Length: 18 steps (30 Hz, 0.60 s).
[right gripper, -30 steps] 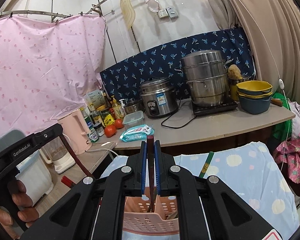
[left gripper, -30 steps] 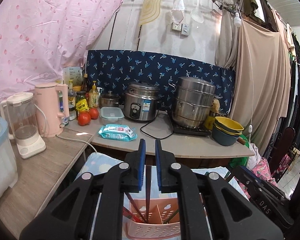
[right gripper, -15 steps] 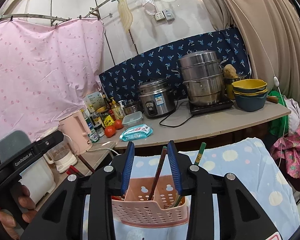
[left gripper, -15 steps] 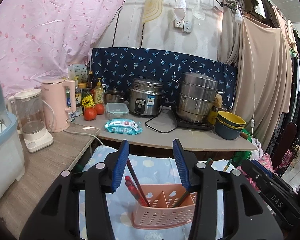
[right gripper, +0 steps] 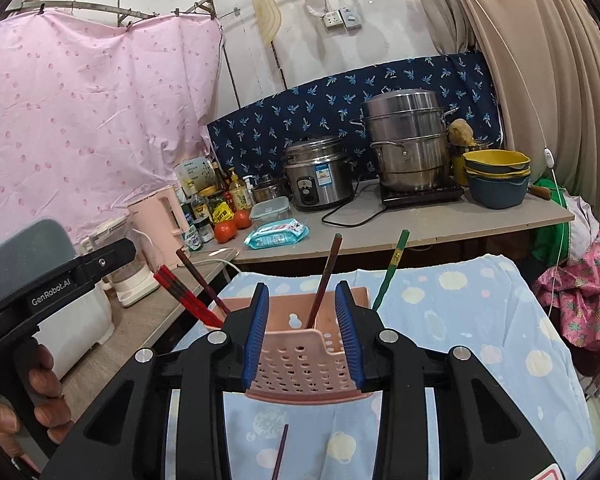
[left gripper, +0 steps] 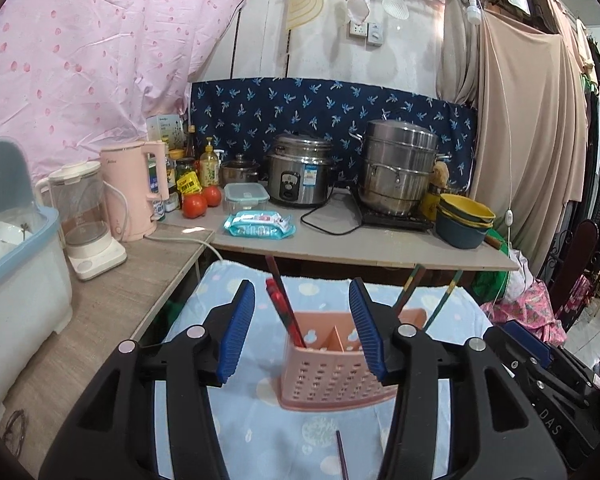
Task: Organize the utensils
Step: 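Withdraw both tools from the holder back to the last chopstick and spoon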
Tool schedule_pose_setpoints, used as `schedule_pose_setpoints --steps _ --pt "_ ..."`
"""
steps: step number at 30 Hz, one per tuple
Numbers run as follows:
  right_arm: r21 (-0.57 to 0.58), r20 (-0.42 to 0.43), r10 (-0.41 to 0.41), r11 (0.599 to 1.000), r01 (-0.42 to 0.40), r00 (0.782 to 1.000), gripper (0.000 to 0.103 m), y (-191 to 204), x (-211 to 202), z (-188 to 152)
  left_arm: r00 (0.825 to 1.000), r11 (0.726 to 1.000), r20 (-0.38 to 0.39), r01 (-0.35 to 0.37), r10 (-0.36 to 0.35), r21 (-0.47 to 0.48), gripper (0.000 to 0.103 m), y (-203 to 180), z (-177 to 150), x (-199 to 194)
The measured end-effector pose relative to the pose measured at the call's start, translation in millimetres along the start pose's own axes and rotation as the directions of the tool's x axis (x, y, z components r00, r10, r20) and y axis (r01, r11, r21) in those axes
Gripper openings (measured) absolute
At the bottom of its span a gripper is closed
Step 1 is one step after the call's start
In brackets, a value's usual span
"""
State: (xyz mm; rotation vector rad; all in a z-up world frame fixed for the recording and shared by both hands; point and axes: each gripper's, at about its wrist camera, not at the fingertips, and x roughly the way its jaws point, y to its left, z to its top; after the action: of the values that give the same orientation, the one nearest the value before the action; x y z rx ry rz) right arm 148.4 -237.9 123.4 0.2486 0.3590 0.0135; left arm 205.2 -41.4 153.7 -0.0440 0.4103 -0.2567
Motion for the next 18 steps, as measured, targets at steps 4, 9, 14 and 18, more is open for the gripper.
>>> schedule_pose_setpoints --steps 4,9,14,18 --pt "-0.011 -0.018 0.0 1.0 0.0 1.0 0.034 3 -10 -13 0.999 1.0 -0.035 -0.002 0.002 0.001 0.047 0 -13 -4" --pt "-0.026 -0.04 -0.003 1.0 0.002 0.999 0.034 8 -21 -29 0.997 1.0 -0.076 -0.007 0.007 -0.002 0.047 1 -30 -7" --pt "-0.041 -0.064 -0.013 0.999 0.011 0.998 0.034 11 -29 -46 0.993 1.0 -0.113 -0.018 0.018 -0.005 0.047 3 -47 -7" --pt "-0.053 -0.093 -0.022 0.998 0.017 0.995 0.034 13 -34 -64 0.989 1.0 -0.144 -0.025 0.022 -0.015 0.047 8 -63 -8"
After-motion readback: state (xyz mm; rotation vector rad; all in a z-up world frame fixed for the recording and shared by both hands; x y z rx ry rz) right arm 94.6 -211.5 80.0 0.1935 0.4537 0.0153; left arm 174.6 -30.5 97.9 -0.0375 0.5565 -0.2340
